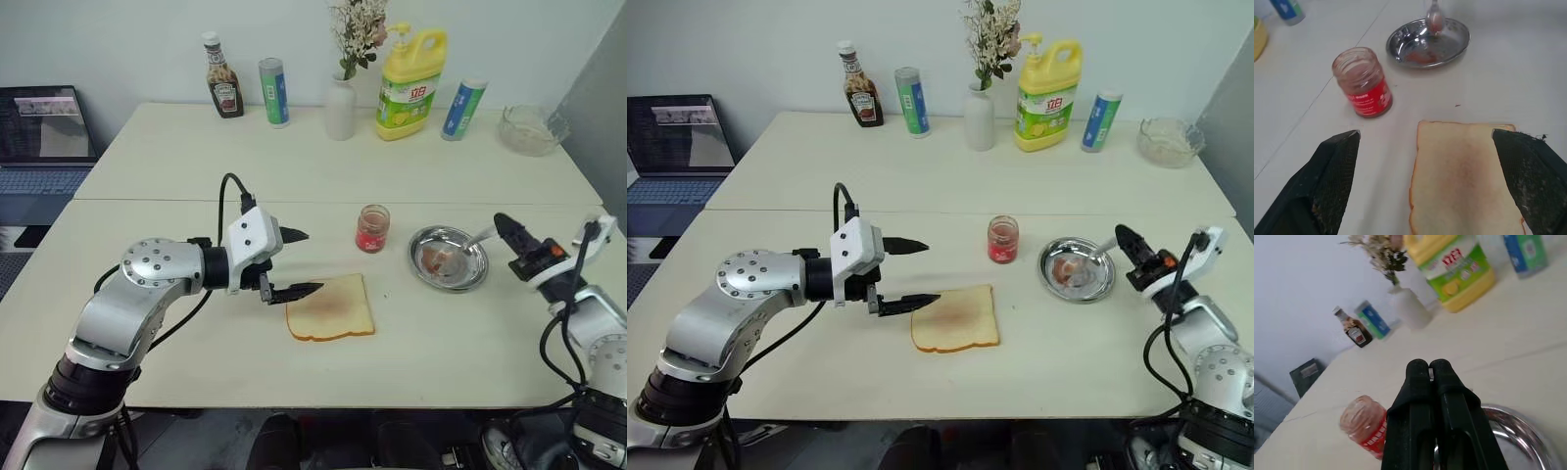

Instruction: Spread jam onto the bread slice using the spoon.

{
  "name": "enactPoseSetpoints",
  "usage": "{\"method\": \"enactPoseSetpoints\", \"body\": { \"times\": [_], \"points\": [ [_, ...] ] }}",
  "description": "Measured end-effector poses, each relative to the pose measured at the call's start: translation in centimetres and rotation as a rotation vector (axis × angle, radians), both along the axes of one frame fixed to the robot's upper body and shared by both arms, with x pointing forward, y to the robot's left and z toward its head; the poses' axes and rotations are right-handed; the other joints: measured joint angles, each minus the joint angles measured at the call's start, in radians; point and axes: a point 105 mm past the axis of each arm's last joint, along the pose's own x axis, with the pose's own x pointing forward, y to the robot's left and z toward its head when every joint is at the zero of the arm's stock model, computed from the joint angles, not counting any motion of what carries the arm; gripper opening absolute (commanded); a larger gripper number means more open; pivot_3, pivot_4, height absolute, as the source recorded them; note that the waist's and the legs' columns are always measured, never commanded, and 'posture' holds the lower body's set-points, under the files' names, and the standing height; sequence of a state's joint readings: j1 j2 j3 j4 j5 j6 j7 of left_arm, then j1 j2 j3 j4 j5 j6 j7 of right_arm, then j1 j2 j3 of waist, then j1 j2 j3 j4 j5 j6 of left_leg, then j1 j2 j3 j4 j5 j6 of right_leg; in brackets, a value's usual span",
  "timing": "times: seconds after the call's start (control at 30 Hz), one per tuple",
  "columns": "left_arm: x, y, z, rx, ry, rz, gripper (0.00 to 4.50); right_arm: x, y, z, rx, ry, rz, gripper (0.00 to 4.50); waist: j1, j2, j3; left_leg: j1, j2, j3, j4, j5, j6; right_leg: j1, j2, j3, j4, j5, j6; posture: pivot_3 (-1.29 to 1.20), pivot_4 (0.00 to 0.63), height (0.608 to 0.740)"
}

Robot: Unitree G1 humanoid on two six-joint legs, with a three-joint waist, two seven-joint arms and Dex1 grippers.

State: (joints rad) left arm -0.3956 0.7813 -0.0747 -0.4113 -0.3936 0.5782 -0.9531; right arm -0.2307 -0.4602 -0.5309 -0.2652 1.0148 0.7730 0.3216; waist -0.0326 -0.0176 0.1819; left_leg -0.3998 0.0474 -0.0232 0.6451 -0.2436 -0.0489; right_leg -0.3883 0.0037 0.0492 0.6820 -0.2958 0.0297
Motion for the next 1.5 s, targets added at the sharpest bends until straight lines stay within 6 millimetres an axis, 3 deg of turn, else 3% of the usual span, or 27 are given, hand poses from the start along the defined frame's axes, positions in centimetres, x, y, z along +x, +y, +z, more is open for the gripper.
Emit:
{"method": "enactPoseSetpoints", "body": {
  "times": [0.1,0.2,0.37,0.5,0.77,1.5],
  "points": [
    [0.4,0.5,-0.3,0.002,0.013,0.036,4.5,0.1,2.4,2.8,-0.094,-0.068,0.077,0.01,-0.001,0.0,0.0,0.0,0.0,0.0,0.0,0.0,0.0,0.0,0.0,0.0,0.0,0.0,0.0,0.0,0.15,0.74],
    [0.6,0.8,-0.5,0.005,0.028,0.063,4.5,0.9,6.0,5.5,-0.191,-0.144,0.169,0.01,-0.005,0.0,0.0,0.0,0.001,0.0,0.0,0.0,0.0,0.0,0.001,0.0,0.0,0.0,0.0,0.0,0.15,0.74],
    [1.0,1.1,-0.6,0.002,0.033,0.091,4.5,2.6,9.5,6.8,-0.254,-0.179,0.233,0.01,0.002,0.0,0.001,-0.002,0.0,-0.001,0.0,0.0,0.0,-0.001,0.0,-0.001,-0.001,0.0,0.0,0.0,0.15,0.74],
    [0.9,0.9,0.2,-0.068,0.046,0.094,4.5,4.1,11.2,7.7,-0.327,-0.226,0.236,0.01,0.004,0.0,0.001,-0.002,0.0,-0.001,0.0,0.0,0.0,-0.001,-0.001,-0.002,-0.001,0.0,0.0,0.0,0.15,0.74],
    [-0.6,0.2,2.0,-0.146,0.054,0.039,4.5,6.4,12.0,4.9,-0.521,-0.251,0.237,0.01,0.003,-0.001,0.001,-0.002,0.0,-0.001,0.0,0.0,0.0,-0.001,-0.001,-0.002,0.0,0.0,-0.001,0.0,0.15,0.74],
    [-0.4,0.4,1.1,-0.041,0.027,0.059,4.5,7.0,15.0,0.7,-0.996,-0.456,0.32,0.01,0.003,-0.001,0.001,-0.001,0.0,-0.001,0.0,0.0,0.0,-0.001,-0.001,-0.002,0.0,0.0,-0.001,0.0,0.15,0.74]
  ]
}}
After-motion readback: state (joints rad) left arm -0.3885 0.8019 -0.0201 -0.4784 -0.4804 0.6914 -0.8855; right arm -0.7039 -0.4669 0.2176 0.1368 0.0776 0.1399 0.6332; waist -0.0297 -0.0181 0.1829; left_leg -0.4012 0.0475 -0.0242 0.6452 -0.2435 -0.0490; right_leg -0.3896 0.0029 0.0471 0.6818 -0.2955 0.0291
